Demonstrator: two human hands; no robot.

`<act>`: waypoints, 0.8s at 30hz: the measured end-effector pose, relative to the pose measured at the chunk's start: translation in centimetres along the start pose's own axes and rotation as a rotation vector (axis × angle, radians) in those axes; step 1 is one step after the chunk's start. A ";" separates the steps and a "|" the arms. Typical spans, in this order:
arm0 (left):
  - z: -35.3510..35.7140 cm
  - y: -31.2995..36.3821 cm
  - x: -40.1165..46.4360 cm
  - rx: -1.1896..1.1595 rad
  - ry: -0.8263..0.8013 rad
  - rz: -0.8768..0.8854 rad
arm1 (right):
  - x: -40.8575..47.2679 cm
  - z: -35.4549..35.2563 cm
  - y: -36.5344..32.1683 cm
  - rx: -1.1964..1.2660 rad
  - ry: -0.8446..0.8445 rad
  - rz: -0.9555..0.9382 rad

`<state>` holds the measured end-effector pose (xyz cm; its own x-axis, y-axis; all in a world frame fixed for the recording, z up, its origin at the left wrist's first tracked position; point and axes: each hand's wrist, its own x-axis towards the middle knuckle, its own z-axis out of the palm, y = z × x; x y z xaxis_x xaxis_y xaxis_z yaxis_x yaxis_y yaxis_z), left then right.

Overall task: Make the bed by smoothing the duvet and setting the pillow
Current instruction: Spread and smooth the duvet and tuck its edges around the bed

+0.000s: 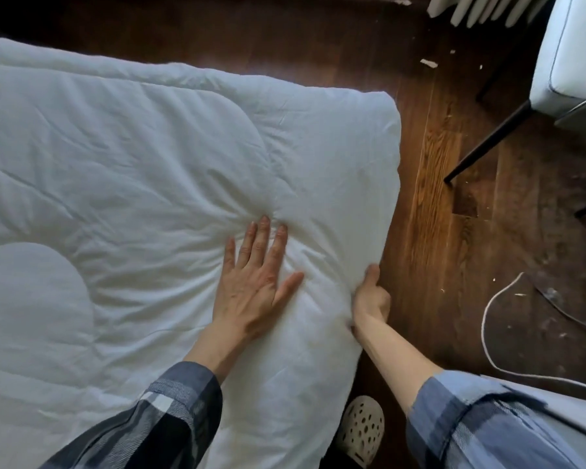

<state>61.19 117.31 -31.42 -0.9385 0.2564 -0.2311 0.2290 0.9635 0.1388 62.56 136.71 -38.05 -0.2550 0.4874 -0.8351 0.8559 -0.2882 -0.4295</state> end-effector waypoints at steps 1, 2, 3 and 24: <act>0.0 -0.1 0.4 0.020 -0.013 0.024 | 0.6 -0.9 0.7 -0.052 0.049 -0.021; -0.1 -0.2 0.9 0.042 -0.025 0.056 | 0.9 -1.8 1.1 -0.101 0.079 -0.031; -0.2 -0.4 1.3 0.056 -0.022 0.076 | 1.1 -2.2 1.2 -0.141 0.086 -0.038; -4.7 -3.1 19.7 -0.022 0.007 0.094 | 9.2 2.8 -15.3 -0.244 0.102 -0.007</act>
<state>40.74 119.02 -31.84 -0.9151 0.3449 -0.2090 0.3105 0.9332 0.1808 45.82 143.26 -40.12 -0.2252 0.5725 -0.7884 0.9407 -0.0830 -0.3289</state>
